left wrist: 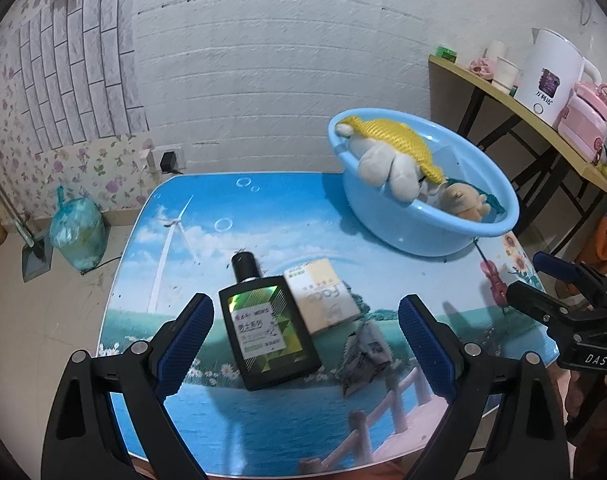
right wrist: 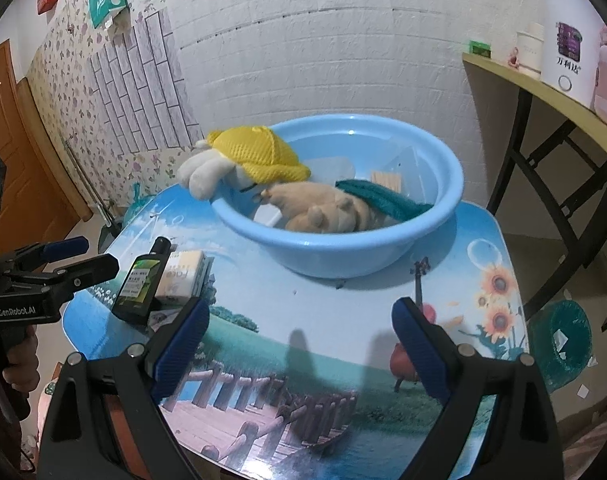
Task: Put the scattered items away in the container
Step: 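Move the left gripper to the black lotion bottle while the right approaches the silver packet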
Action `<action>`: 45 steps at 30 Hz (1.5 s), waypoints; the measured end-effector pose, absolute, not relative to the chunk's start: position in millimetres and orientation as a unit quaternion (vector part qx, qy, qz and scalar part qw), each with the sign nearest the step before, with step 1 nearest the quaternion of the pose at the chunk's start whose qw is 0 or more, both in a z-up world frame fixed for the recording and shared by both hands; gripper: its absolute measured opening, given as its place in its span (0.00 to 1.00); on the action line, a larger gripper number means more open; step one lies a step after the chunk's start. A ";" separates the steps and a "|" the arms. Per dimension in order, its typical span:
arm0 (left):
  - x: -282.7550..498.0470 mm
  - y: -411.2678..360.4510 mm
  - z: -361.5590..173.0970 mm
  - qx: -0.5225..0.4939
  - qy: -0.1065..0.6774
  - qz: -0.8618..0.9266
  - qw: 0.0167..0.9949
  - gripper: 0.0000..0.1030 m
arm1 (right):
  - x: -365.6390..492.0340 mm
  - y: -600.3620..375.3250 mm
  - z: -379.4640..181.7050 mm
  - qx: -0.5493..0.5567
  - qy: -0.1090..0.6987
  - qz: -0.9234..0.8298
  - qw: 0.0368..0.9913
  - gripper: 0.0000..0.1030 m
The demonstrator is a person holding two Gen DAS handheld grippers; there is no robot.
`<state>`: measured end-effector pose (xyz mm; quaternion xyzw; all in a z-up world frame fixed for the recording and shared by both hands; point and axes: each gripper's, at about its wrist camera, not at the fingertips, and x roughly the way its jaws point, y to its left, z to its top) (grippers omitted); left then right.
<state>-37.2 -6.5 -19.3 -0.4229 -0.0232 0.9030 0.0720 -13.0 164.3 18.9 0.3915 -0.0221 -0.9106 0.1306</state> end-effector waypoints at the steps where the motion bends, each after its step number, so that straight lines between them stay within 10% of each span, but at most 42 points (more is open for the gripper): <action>1: -36.3 -7.8 -21.4 -0.425 -0.023 0.902 0.069 0.91 | -13.2 163.6 17.9 0.393 -0.022 -0.910 0.131 0.92; 37: -52.3 -29.6 -93.0 -0.476 -0.046 0.875 0.067 0.91 | -11.5 98.6 -20.4 0.448 0.004 -0.871 0.200 0.91; 45: -55.0 -31.7 -97.4 -0.474 -0.048 0.875 0.091 0.70 | -16.9 83.8 -26.0 0.460 0.013 -0.864 0.204 0.91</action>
